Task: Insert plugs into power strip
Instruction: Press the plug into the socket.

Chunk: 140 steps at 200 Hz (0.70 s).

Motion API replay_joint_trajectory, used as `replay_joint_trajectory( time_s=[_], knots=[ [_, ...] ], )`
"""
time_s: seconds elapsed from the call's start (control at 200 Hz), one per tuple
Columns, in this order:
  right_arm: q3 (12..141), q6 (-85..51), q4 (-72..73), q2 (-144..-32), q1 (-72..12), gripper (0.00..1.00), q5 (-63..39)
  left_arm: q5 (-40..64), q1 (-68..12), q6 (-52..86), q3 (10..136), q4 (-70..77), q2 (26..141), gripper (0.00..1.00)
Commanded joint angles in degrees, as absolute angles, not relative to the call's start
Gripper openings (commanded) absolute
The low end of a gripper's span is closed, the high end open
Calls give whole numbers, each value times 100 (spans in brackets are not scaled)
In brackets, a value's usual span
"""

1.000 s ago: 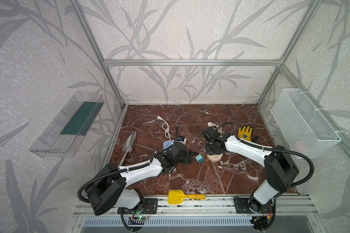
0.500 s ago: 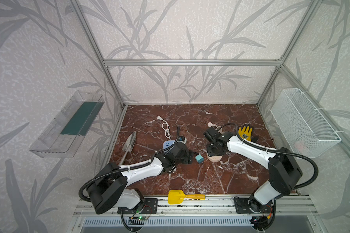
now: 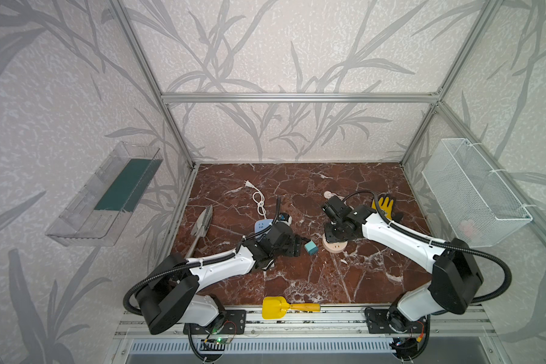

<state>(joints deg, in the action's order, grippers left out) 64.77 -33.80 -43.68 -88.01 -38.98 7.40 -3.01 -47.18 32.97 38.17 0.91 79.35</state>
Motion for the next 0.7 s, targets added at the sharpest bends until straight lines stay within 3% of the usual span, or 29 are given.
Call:
replay_joint_trajectory(
  time_s=[0.0, 0.695],
  knots=[
    [6477, -3357, -4369, -8791, -3851, 8, 722, -300, -4707, 3298, 3928, 105, 7988, 84],
    [6381, -3339, -4151, -9035, -3727, 6, 508, -222, -4702, 3305, 3964, 88, 8063, 83]
  ],
)
